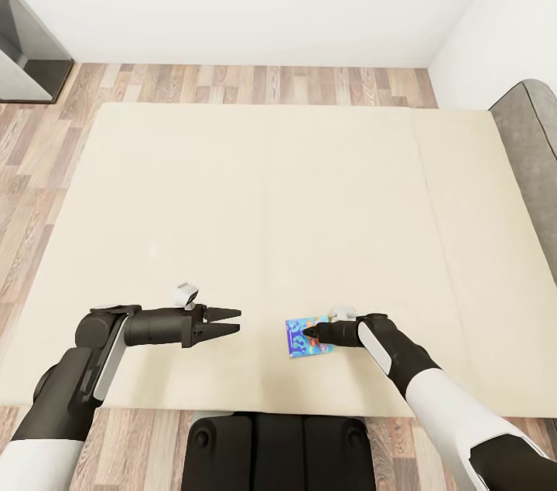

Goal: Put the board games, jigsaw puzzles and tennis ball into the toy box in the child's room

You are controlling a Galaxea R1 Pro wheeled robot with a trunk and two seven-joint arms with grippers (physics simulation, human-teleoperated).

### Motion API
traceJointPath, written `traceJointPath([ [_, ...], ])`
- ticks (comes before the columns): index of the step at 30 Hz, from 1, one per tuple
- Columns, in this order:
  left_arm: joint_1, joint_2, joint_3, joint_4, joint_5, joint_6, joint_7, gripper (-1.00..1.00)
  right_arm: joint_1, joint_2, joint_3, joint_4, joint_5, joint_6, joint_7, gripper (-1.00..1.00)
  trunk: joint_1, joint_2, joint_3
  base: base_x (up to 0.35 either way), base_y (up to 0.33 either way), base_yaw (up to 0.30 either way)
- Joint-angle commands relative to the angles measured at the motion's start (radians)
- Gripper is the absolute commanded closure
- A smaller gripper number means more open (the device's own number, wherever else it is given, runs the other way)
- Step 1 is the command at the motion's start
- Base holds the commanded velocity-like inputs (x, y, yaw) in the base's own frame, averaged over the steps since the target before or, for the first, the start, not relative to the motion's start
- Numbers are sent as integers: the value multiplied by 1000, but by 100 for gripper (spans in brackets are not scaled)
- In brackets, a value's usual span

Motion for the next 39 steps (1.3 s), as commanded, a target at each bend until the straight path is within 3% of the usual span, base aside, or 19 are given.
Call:
traceJointPath([
  [1,0,0,0,0,1,11,-3,-100,0,-1,4,-1,1,3,2,-100,1,-2,-2,0,0,0],
  [21,0,2,0,0,1,11,-3,-100,-1,0,4,-1,1,1,1,-100,1,-2,-28,0,0,0],
  [39,0,2,1,0,1,11,-3,-100,0,0,6,-1,-2,-36,4,-100,1,-2,-30,0,0,0],
])
